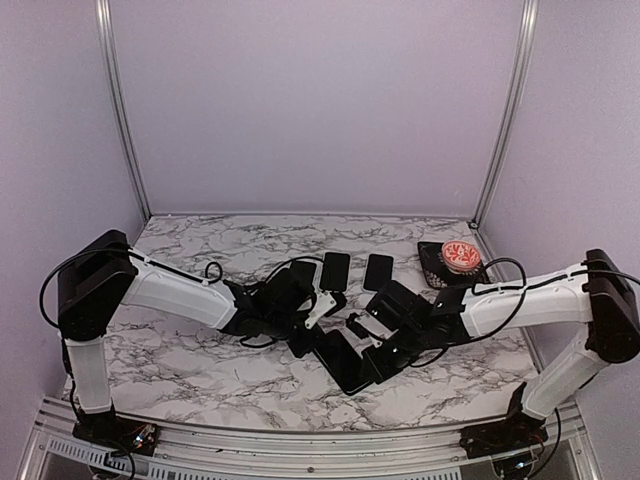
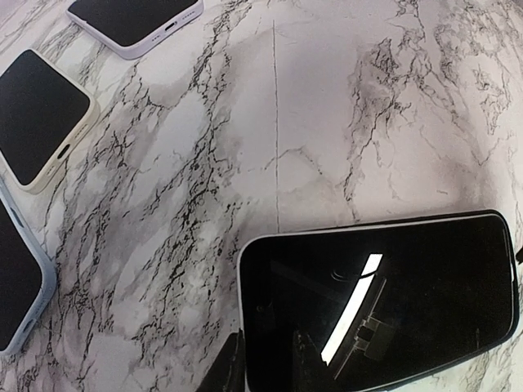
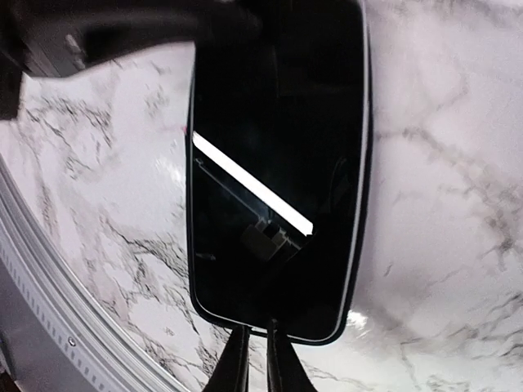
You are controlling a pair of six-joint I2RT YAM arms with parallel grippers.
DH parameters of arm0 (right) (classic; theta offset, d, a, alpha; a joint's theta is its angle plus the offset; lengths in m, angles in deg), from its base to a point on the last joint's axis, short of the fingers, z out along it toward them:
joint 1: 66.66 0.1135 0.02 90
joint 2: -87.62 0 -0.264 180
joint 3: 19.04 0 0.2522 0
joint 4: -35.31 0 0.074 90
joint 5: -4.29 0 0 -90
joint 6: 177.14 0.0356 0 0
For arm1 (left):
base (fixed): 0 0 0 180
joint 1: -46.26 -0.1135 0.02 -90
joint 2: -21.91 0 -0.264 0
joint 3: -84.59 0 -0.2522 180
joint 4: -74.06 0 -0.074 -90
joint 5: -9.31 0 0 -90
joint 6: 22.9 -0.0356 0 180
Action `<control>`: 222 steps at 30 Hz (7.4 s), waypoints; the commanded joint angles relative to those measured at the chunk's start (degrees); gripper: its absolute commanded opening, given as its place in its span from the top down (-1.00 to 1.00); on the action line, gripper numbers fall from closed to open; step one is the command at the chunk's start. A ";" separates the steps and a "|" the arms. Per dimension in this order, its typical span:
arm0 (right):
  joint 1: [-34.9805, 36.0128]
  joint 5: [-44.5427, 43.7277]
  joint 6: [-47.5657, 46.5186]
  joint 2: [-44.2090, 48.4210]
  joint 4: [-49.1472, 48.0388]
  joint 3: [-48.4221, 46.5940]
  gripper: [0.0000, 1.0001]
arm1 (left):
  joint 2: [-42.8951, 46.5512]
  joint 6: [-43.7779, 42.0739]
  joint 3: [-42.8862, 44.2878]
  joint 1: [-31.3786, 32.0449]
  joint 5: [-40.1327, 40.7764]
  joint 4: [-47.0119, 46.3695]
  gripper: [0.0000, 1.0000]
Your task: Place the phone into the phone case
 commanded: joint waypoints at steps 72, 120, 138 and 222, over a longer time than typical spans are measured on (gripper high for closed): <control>-4.45 7.34 -2.77 -18.74 0.32 -10.58 1.00 | -3.20 9.55 -8.17 4.01 -14.33 18.32 0.66; 14.93 -18.95 14.52 -31.03 33.61 -37.30 -0.97 | 27.46 23.05 -19.55 -3.37 12.18 6.09 -0.29; 13.38 -13.55 10.90 -26.78 26.40 -28.69 -0.97 | 25.09 24.97 -18.79 -3.37 8.55 4.37 -0.29; 4.59 -10.79 -2.36 -21.36 21.41 -20.04 -0.73 | 1.30 38.00 -5.48 -7.68 -17.52 -15.20 -0.58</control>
